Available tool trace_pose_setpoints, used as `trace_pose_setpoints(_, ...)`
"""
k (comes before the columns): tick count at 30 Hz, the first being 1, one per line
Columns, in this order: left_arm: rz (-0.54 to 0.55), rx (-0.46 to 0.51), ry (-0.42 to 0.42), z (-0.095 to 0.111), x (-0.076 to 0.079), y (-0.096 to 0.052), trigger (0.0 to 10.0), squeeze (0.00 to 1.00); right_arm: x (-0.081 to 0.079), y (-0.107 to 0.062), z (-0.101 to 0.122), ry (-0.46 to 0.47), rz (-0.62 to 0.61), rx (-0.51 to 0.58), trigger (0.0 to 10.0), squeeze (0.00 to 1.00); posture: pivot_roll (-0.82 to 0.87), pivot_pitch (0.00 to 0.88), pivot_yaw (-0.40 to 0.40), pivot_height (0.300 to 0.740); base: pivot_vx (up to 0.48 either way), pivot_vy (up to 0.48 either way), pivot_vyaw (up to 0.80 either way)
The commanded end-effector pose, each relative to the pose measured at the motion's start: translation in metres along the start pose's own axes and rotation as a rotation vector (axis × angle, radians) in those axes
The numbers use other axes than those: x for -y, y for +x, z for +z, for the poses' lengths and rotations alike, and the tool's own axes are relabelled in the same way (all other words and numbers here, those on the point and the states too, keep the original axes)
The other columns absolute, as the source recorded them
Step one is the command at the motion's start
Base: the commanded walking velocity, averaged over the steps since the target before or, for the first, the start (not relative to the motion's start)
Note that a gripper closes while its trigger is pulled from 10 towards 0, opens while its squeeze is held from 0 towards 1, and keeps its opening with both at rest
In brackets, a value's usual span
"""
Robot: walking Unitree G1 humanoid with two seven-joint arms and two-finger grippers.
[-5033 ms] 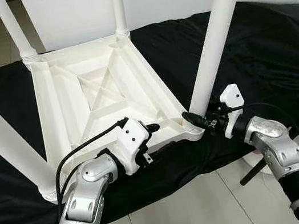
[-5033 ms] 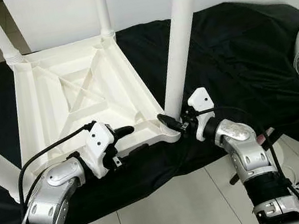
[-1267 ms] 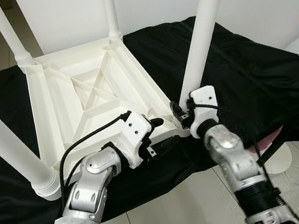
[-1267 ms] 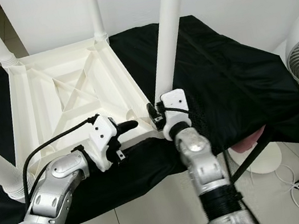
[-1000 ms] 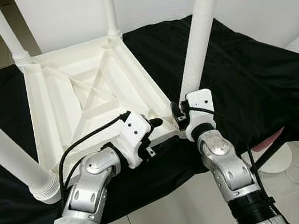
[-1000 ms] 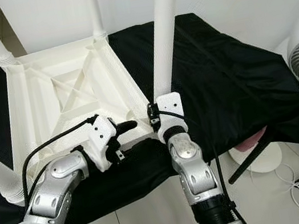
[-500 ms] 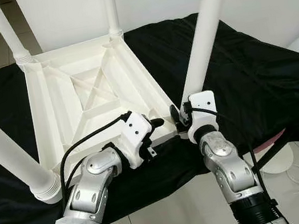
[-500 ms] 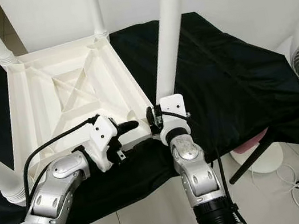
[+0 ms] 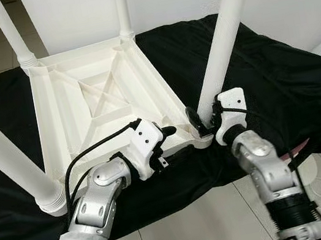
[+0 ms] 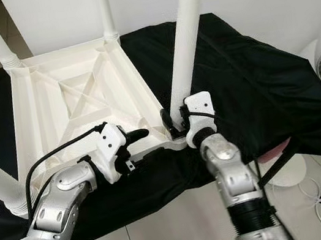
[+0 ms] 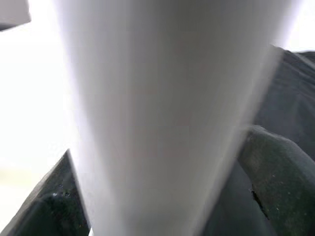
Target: Building children table
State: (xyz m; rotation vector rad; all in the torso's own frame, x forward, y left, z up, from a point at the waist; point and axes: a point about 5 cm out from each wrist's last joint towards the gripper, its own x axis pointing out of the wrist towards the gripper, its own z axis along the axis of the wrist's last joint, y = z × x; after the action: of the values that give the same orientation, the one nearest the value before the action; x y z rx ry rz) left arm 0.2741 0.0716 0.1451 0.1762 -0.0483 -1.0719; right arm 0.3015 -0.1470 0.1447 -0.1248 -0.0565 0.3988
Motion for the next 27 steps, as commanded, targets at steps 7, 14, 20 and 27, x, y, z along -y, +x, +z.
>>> trace_pose_setpoints(7, 0.025, -0.005, -0.011, -0.002, 0.001, 0.002, 10.0, 0.0, -0.003, 0.001, -0.005, -0.036, 0.283, -0.001, 10.0, 0.0, 0.01, 0.0, -0.017, 0.74, 0.0, 0.0, 0.0)
trace_pose_setpoints(14, 0.024, -0.003, -0.012, -0.001, 0.001, 0.003, 10.0, 0.0, -0.001, 0.006, -0.009, -0.078, 0.419, -0.032, 10.0, 0.0, 0.02, 0.0, -0.015, 0.74, 0.0, 0.0, 0.0)
trace_pose_setpoints(20, 0.03, -0.006, -0.01, -0.001, 0.0, 0.001, 10.0, 0.0, 0.005, 0.013, -0.017, -0.079, 0.548, -0.101, 10.0, 0.0, 0.03, 0.0, -0.009, 0.74, 0.0, 0.0, 0.0)
trace_pose_setpoints(27, 0.036, -0.006, -0.013, 0.0, 0.0, 0.0, 10.0, 0.0, 0.014, 0.021, -0.018, -0.081, 0.594, -0.111, 4.6, 0.0, 0.04, 0.0, -0.006, 0.74, 0.0, 0.0, 0.0)
